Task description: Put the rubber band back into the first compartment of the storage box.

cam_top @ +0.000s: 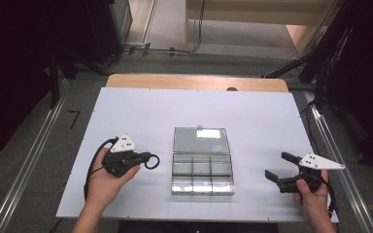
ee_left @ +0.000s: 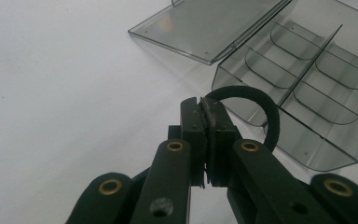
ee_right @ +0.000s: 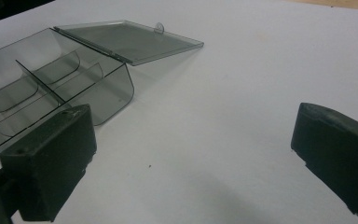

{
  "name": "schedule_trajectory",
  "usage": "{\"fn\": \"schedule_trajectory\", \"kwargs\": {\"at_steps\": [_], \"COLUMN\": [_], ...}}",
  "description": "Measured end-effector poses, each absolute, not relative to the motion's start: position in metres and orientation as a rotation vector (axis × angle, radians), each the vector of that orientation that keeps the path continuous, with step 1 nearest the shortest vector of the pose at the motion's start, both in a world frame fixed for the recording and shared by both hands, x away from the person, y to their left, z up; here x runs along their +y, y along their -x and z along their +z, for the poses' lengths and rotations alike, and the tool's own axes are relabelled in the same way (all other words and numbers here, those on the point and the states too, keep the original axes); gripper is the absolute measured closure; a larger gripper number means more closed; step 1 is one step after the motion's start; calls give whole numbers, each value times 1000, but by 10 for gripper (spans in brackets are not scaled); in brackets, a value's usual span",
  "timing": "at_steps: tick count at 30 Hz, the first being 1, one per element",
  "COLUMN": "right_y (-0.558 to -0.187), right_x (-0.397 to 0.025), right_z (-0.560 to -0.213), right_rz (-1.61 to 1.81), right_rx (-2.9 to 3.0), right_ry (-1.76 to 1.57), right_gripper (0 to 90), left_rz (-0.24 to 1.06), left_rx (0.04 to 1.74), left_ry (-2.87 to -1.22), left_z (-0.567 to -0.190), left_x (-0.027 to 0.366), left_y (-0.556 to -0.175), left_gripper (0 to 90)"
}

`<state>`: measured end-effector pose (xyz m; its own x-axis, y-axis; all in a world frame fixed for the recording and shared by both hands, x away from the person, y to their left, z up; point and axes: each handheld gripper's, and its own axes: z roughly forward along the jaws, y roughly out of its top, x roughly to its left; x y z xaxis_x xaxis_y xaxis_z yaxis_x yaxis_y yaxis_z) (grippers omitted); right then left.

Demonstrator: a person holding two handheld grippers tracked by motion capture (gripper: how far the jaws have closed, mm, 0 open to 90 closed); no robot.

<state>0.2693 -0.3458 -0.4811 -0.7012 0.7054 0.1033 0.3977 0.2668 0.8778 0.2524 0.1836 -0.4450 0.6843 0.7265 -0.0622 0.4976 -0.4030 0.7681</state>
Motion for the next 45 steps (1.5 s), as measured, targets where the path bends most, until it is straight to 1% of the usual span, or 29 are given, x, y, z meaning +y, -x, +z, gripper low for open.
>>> {"fn": "schedule_trajectory", "kwargs": {"at_steps": [17,45], "right_y": [-270,-270], "right_x": [-346,-346], "right_z": [-482,-482], "right_rz": [1406,1406], "right_rx": [2234,2237], "right_ry": [-1009,-1012], "right_gripper": [0,0], "left_rz": [351,347], "left_rx": [923,887], "left_ry": [-2038,-2031], "left_z": [-440,-436], "left_x": [175,155], "left_y": [-255,-261], "left_gripper": [880,880]}}
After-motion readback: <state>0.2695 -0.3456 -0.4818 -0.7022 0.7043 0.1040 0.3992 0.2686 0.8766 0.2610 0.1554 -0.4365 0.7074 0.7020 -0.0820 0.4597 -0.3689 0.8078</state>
